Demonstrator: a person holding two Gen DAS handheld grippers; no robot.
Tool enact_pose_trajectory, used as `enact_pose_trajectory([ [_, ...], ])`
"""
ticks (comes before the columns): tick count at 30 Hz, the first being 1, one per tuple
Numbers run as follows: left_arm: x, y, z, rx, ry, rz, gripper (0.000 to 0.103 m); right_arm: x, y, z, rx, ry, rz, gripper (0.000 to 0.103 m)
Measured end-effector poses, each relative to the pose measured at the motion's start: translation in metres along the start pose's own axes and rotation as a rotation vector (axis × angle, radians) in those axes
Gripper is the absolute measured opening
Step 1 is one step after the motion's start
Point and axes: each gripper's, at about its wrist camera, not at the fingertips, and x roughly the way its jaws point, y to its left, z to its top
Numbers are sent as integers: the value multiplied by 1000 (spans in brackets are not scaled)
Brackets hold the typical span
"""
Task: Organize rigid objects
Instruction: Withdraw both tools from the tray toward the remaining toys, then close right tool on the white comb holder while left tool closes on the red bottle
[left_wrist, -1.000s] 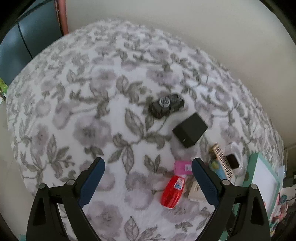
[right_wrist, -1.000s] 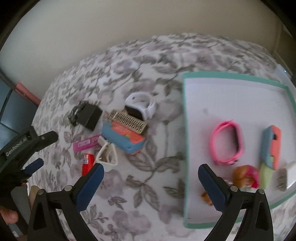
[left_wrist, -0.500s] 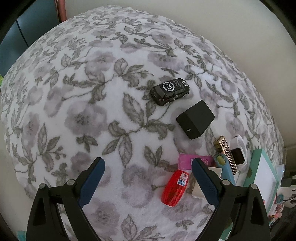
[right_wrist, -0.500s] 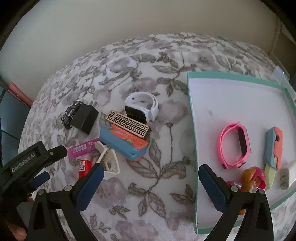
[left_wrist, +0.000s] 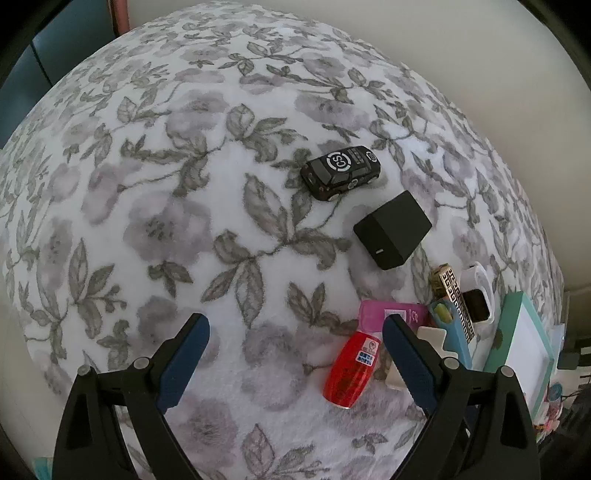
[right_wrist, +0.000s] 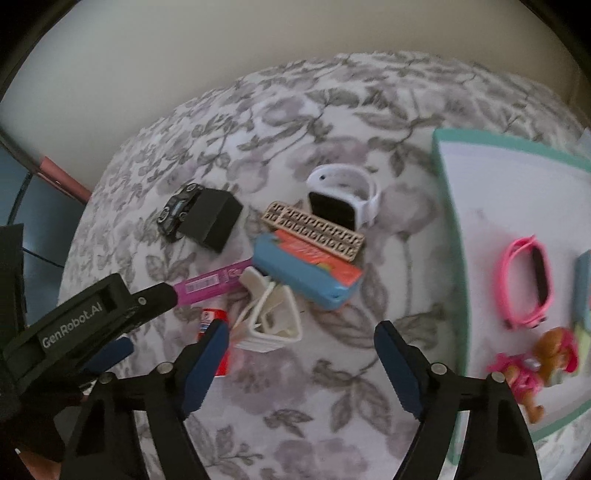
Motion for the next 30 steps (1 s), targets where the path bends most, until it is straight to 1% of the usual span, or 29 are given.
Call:
enact_pose_trajectory([
  [1, 1, -1, 0, 4, 4, -2, 95, 1, 1, -1, 5, 1, 8, 82],
  [4, 3, -4, -1, 18, 12, -3, 95, 5, 3, -1, 19, 6, 32, 76],
  [6, 4, -6, -1, 29, 16, -2, 95, 9, 3, -1, 36, 15, 62, 67],
  [7, 4, -6, -1, 32, 17, -2, 95, 10, 3, -1, 43, 18, 73, 65],
  [9, 6, -7, -1, 35, 23, -4, 95, 13, 4, -1, 55, 21, 98, 55],
  [10, 7, -7, -2, 36, 26, -5, 95, 14, 4, 0, 57, 20, 103, 53],
  [12, 8, -7, -2, 36, 32, -7, 95, 15, 4, 0, 64, 19, 114, 44],
  [13, 8, -8, -2, 38, 34, -6, 95, 16, 4, 0, 69, 20, 121, 42],
  [16, 9, -12, -3, 50, 39, -12, 95, 15, 1, 0, 90, 24, 146, 41],
  [23, 13, -21, -6, 84, 54, -10, 95, 12, -9, -2, 130, 41, 153, 40],
  [30, 25, -28, -13, 93, 91, -33, 94, 6, -20, -5, 155, 60, 127, 40],
])
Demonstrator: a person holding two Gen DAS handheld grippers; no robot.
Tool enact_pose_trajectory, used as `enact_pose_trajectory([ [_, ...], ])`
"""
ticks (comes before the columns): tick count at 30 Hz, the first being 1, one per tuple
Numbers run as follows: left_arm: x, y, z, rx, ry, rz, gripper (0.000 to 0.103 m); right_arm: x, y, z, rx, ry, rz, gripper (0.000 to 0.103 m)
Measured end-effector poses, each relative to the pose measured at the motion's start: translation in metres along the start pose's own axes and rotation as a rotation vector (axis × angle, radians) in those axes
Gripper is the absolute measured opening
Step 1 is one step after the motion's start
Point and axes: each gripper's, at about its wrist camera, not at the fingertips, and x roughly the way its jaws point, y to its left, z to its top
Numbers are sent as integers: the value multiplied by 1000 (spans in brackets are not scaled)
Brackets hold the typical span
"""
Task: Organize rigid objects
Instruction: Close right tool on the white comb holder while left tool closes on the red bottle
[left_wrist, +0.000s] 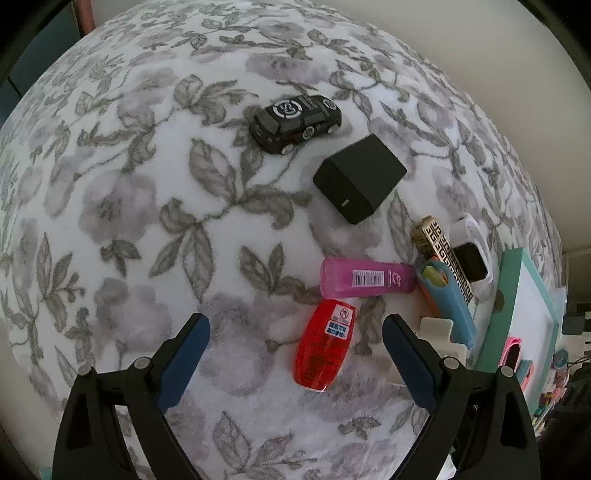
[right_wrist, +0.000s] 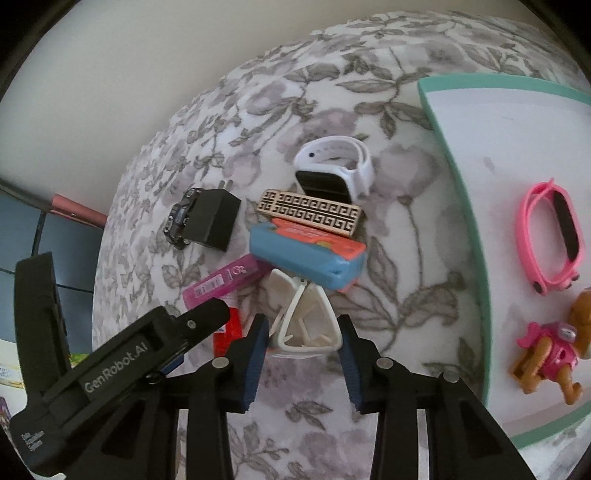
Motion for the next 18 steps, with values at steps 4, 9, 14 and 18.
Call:
enact_pose_trajectory([
  [4, 1, -7, -3, 27, -2, 17, 84, -4, -4, -1, -2, 9, -16, 40],
  [9, 9, -15, -9, 62, 9, 53, 71, -12, -15, -2, 9, 14, -41, 40],
  [14, 8, -28, -14, 121, -21, 63, 46, -17, -24, -3, 31, 23, -41, 40],
  [18, 9, -38, -18, 147, -26, 43, 31, -19, -31, -4, 50, 30, -27, 40],
])
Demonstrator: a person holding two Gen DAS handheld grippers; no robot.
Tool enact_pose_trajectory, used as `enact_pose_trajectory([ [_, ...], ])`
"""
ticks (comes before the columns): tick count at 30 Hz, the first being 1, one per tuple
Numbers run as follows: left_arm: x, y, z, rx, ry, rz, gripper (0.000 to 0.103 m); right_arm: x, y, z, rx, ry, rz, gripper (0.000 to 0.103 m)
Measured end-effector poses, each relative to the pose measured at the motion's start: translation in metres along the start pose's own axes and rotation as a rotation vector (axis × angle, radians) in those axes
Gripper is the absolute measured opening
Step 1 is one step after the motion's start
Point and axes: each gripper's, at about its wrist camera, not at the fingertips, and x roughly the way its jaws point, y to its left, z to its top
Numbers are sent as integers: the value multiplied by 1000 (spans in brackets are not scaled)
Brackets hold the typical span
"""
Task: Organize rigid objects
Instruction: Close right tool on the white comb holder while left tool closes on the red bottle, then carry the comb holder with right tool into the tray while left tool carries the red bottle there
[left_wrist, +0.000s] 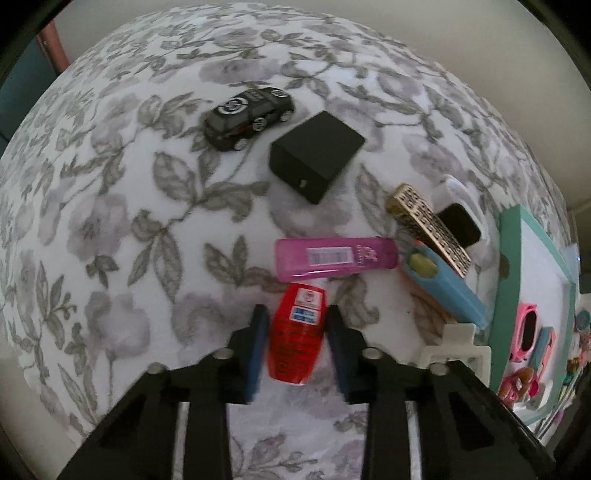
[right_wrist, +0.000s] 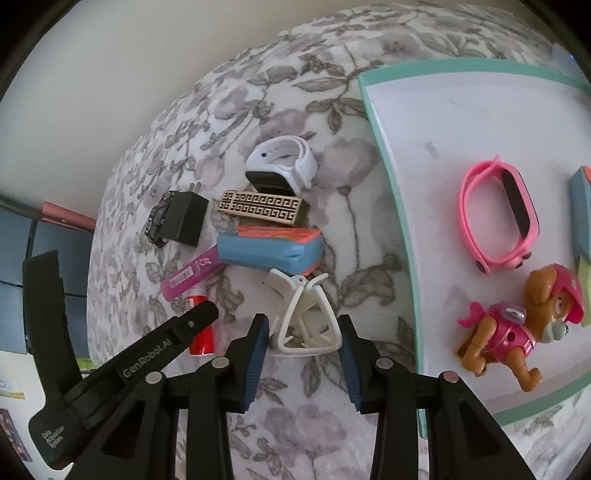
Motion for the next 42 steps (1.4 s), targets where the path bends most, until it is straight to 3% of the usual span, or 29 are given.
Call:
enact_pose_trajectory([
  [11, 2, -23, -9, -44, 13, -96, 31, -10, -14, -2, 38, -3, 40, 36],
  [22, -23, -49, -12, -39, -61, -119, 30, -26, -21, 0, 40, -24, 87, 34],
  [31, -44, -40, -6, -21, -114, -139, 30, -39, -24, 3, 33, -39, 112, 33],
  [42, -73, -55, -5, 20, -209, -207, 30, -86, -30, 12, 25, -169, 138, 33],
])
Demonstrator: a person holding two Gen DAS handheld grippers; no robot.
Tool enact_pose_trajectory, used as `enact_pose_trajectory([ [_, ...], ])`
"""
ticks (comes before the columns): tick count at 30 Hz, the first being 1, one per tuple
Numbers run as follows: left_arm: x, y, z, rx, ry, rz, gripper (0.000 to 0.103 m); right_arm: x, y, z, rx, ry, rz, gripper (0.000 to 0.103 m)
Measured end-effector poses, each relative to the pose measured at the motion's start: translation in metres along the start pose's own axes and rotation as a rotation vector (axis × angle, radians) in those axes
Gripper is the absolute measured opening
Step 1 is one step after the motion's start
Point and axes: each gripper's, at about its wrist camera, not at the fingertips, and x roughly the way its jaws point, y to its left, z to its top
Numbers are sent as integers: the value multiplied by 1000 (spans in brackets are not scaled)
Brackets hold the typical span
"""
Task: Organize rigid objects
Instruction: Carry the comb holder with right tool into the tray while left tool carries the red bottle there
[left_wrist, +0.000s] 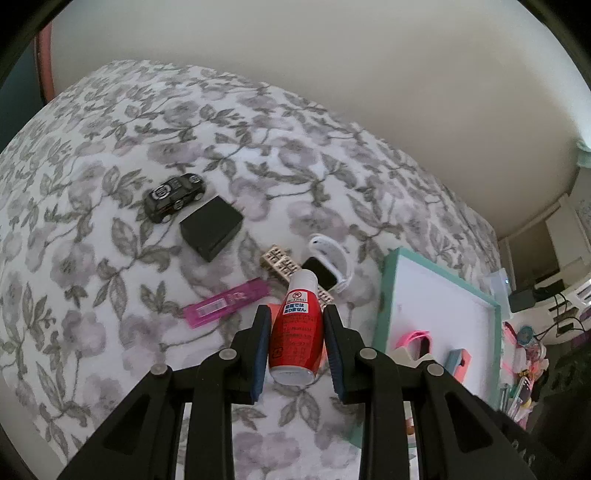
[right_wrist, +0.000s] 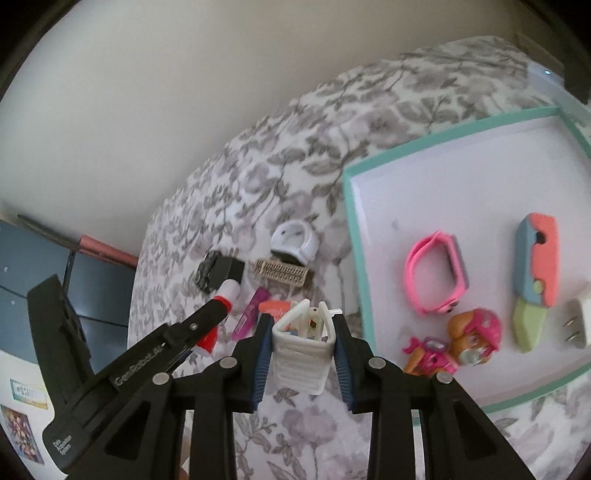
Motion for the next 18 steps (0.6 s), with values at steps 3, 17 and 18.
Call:
enact_pose_trajectory([
  [3, -1, -12, 1, 33, -10, -11, 30, -9, -13, 6, 31, -27, -13, 33],
  [17, 8, -119, -29, 329, 16, -89, 30, -66, -90, 33, 120, -191, -288, 33],
  [18, 10, -128, -34, 354, 25, -91, 30, -68, -95, 35, 126, -196, -306, 33],
])
